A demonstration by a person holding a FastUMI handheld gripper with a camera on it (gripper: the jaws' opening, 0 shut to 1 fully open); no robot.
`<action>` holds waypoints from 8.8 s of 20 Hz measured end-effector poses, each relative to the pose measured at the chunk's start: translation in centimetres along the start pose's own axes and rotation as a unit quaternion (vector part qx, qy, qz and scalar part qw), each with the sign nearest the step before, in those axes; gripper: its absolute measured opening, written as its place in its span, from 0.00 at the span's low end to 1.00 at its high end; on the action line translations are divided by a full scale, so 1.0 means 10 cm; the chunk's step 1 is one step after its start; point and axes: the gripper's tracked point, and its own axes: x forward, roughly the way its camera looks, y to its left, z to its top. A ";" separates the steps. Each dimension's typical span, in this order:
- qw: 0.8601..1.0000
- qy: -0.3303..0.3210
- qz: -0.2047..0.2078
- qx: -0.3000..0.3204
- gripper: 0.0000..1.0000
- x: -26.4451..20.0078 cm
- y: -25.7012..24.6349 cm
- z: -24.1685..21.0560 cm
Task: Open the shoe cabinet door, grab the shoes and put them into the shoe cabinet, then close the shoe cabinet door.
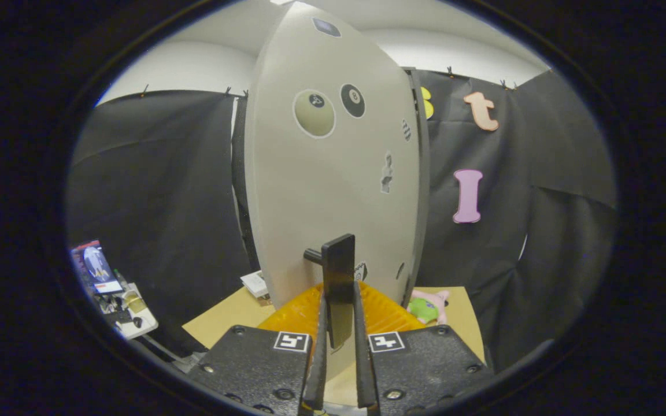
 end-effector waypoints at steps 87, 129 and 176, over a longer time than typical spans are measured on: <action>0.928 0.345 -0.058 0.131 0.04 2.40 0.96 -4.33; 0.975 0.182 -0.110 -0.066 0.04 4.39 -0.61 -0.21; 0.993 -0.048 -0.103 -0.001 0.99 -0.26 0.33 0.69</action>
